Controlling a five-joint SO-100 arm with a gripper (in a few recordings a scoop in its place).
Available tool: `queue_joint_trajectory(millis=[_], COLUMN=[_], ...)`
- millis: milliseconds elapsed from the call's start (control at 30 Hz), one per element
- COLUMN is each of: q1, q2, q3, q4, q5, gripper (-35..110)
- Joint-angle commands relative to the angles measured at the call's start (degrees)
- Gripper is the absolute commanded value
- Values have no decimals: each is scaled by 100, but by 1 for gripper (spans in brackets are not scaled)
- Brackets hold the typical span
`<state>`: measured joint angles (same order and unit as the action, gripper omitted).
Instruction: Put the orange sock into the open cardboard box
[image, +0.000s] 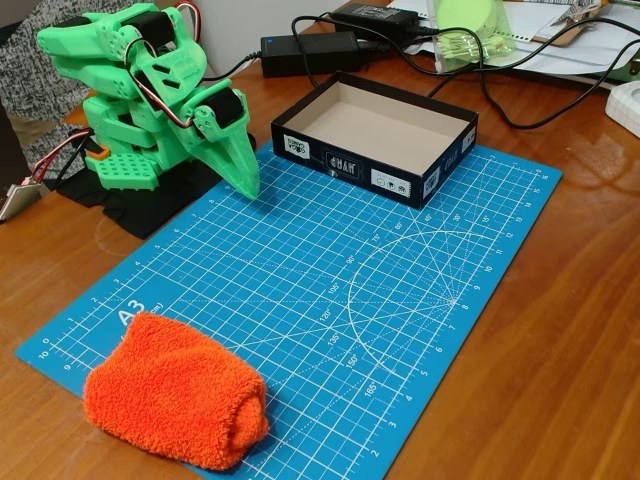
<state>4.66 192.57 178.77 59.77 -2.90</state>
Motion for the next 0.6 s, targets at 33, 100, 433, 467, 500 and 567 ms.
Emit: queue_joint_trajectory(millis=[33,100,433,467,500,567], q1=[352,343,272,255,246,193], q2=[114,114,97,79,-18,-747], q3=[-158,-158,-158,-167,-176,-229], q4=[62,62,44,35,-18,-738], q5=[149,141,97,88,9,-422], gripper=[0,0,0,0,0,0])
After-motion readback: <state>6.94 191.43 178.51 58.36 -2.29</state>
